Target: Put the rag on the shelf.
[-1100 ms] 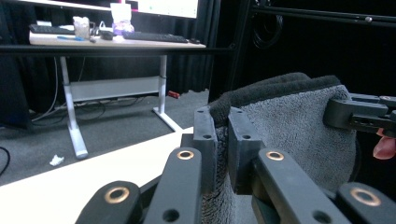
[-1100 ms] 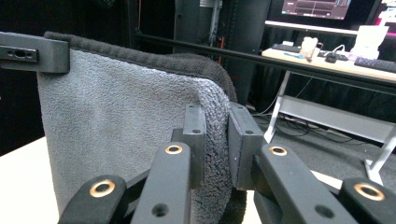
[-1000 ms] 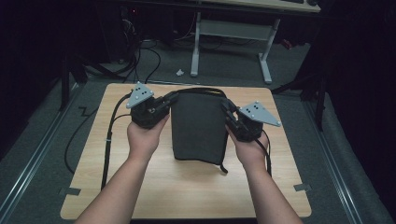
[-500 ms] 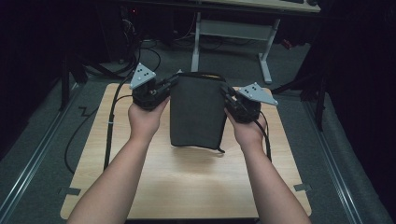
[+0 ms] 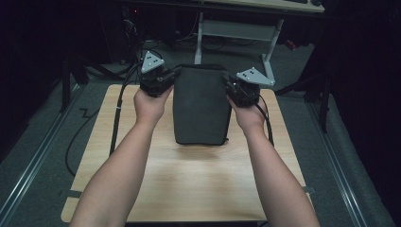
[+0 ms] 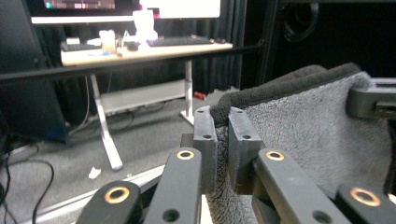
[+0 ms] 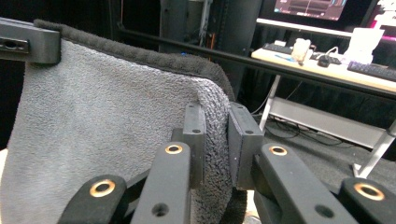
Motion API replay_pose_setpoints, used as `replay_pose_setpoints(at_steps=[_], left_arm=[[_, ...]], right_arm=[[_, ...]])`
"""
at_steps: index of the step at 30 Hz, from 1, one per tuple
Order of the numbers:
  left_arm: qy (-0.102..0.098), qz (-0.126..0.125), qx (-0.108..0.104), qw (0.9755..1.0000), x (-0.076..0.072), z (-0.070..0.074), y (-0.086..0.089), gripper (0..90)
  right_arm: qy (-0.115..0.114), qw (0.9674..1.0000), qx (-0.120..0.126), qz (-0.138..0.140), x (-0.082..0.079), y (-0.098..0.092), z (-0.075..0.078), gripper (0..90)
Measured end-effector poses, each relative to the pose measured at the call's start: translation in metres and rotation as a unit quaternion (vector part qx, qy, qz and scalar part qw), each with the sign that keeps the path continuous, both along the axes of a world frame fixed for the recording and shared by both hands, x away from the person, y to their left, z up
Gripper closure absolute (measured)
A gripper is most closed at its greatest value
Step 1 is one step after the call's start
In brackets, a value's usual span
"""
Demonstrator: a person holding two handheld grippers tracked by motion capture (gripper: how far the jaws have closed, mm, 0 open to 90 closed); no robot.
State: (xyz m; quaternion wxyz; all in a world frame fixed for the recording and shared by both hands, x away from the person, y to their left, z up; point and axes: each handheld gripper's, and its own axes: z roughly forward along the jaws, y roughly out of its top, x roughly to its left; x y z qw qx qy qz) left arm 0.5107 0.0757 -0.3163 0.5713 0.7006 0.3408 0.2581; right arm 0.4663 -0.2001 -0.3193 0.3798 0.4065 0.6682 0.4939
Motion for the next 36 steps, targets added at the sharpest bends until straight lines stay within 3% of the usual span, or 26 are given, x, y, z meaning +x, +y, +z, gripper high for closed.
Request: replay_pose_setpoints(at_steps=[3, 6, 12, 17, 20, 25, 30, 36], left_arm=[[0.017, 0.003, 0.015, 0.9997, 0.01, -0.013, -0.001, 83.4], [0.03, 0.002, 0.016, 0.9994, 0.016, -0.026, -0.003, 83.4], [0.065, -0.012, 0.019, 0.9976, 0.023, -0.058, -0.004, 83.6], [0.086, -0.017, 0.015, 0.9961, 0.024, -0.075, 0.002, 83.8], [0.096, -0.015, 0.011, 0.9952, 0.023, -0.082, 0.002, 83.8], [0.118, -0.018, 0.01, 0.9928, 0.024, -0.099, 0.002, 83.8], [0.131, -0.024, 0.007, 0.9911, 0.022, -0.112, 0.003, 83.9], [0.141, -0.031, 0.002, 0.9895, 0.019, -0.122, 0.003, 83.9]], right_arm=[[0.019, 0.9998, -0.006, 0.006, 0.012, -0.001, -0.007, 79.6], [0.029, 0.9993, -0.02, 0.008, 0.02, -0.003, -0.018, 79.6], [0.076, 0.997, -0.008, 0.005, 0.031, -0.01, -0.043, 79.6], [0.093, 0.9956, -0.012, 0.009, 0.033, -0.009, -0.06, 79.9], [0.104, 0.9945, -0.001, 0.007, 0.033, -0.008, -0.065, 79.9], [0.14, 0.9899, 0.011, 0.014, 0.036, -0.012, -0.075, 79.8], [0.147, 0.9881, 0.038, 0.019, 0.035, -0.018, -0.083, 79.6], [0.149, 0.9876, 0.043, 0.025, 0.035, -0.022, -0.086, 79.5]])
